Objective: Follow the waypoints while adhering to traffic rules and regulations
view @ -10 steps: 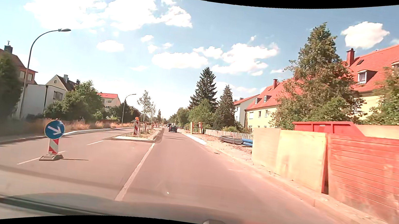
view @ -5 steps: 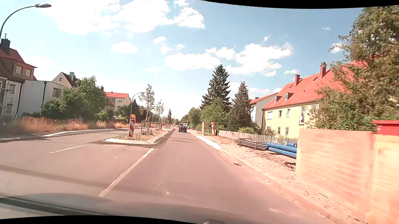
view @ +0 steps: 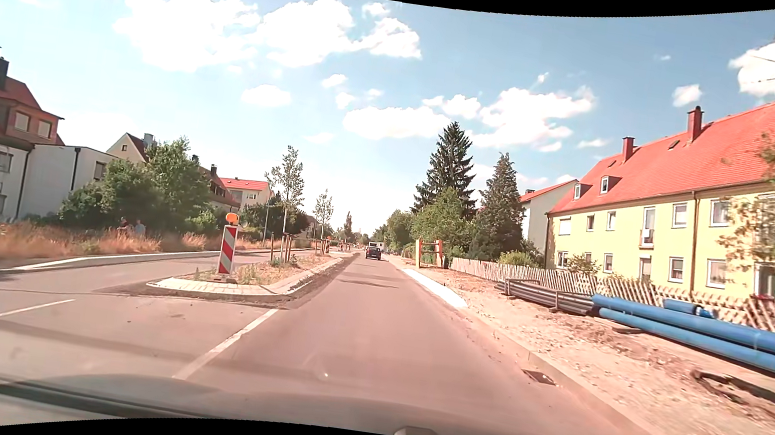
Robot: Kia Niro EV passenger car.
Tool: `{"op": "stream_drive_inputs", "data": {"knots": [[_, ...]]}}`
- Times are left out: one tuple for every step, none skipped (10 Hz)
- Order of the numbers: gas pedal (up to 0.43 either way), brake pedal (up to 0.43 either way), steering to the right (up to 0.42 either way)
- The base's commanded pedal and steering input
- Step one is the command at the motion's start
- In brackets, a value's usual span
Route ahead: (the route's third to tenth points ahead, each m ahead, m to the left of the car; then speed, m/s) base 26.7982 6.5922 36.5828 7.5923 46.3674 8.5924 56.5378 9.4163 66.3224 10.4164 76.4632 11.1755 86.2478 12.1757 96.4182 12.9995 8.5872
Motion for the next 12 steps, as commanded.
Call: {"op": "stream_drive_inputs", "data": {"knots": [[0.177, 0.0, -0.045], [0.177, 0.0, -0.038], [0.197, 0.0, -0.031], [0.197, 0.0, -0.029], [0.197, 0.0, -0.029], [0.197, 0.0, -0.029], [0.197, 0.0, -0.029], [0.197, 0.0, -0.028], [0.197, 0.0, -0.025], [0.197, 0.0, -0.019], [0.197, 0.0, -0.015], [0.197, 0.0, -0.012]]}}
